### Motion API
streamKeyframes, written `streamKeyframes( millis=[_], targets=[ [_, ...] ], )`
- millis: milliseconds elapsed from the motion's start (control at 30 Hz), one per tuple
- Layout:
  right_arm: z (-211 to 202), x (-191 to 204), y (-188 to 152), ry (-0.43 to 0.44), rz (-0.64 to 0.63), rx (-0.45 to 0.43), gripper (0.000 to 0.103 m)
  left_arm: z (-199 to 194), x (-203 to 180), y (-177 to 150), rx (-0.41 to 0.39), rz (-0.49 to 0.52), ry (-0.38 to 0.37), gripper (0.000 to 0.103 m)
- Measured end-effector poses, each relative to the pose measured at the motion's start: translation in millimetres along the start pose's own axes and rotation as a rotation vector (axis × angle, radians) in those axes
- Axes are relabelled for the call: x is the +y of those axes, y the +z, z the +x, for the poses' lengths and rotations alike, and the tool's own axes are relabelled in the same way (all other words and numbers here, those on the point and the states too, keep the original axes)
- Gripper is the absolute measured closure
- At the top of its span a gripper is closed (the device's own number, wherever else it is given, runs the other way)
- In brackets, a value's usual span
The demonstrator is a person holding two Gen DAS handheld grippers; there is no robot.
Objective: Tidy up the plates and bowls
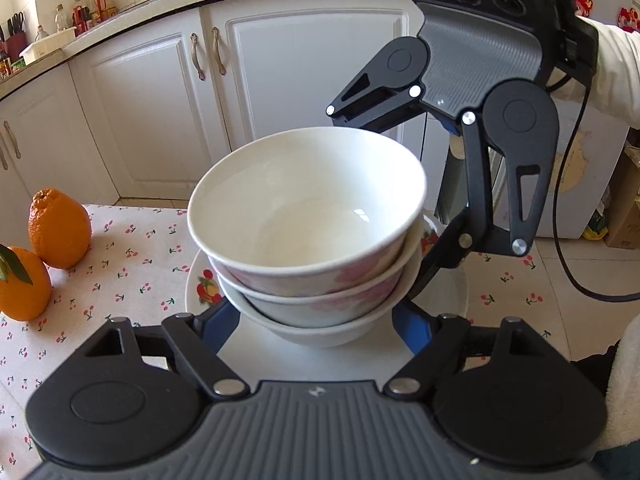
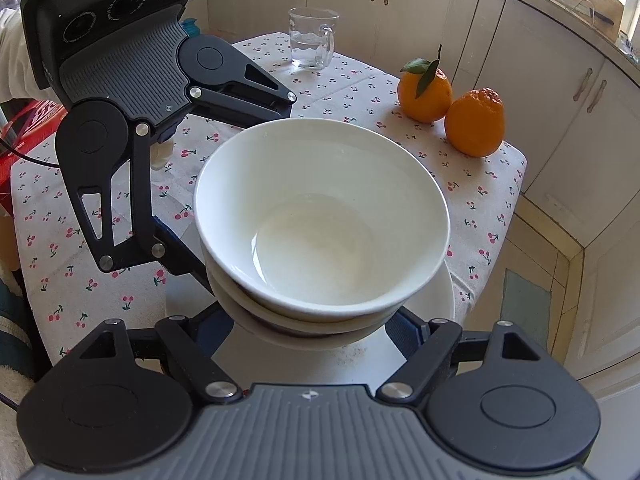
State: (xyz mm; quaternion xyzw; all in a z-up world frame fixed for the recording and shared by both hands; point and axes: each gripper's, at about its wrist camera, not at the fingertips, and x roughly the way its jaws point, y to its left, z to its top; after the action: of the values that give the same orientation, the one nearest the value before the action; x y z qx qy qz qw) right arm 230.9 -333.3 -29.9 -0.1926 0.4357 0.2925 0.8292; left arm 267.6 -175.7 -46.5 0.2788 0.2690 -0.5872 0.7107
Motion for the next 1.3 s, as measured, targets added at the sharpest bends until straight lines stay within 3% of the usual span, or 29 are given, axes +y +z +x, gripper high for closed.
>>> streamKeyframes(
  millis=[133, 233, 367, 467, 667, 900, 967, 1300],
  targets=[
    [-1.3, 5.2, 0.6, -0.032, 0.001, 0.005, 0.015, -9.5, -10.1, -1.6, -0.025, 0.001, 0.052, 0.01],
    [-8.5, 12.4, -0.3, -0.052, 0.008, -0.009, 0.003, -24.9, -19.8, -3.7, -0.052, -0.031, 0.108, 0.007],
    [-29.2, 27.5, -4.6, -0.107, 0.037, -0.041, 0.0, -53.5, -36.3, -8.4, -0.117, -0.126, 0.229, 0.004],
    [-45.7, 41.3, -8.5, -0.195, 0.121, -0.055, 0.0, -75.6, -49.5, -10.5, -0.179, -0.247, 0.339, 0.0],
    [-72.7, 70.3, -18.3, -0.498, 0.446, -0.097, 0.0, -107.2, -82.3, -9.8, -0.246, -0.405, 0.574, 0.0],
    [-100.0, 114.6, -36.4, -0.619, 0.617, -0.197, 0.0, -131.1, -116.1, -6.6, -0.233, -0.515, 0.722, 0.0],
    [-107.8, 126.0, -39.3, -0.638, 0.645, -0.227, 0.0, -134.7, -123.1, -6.5, -0.217, -0.538, 0.752, 0.0],
    [-131.6, 160.9, -42.8, -0.692, 0.667, -0.309, 0.0, -152.3, -147.0, -5.4, -0.238, -0.587, 0.767, 0.0]
  ],
)
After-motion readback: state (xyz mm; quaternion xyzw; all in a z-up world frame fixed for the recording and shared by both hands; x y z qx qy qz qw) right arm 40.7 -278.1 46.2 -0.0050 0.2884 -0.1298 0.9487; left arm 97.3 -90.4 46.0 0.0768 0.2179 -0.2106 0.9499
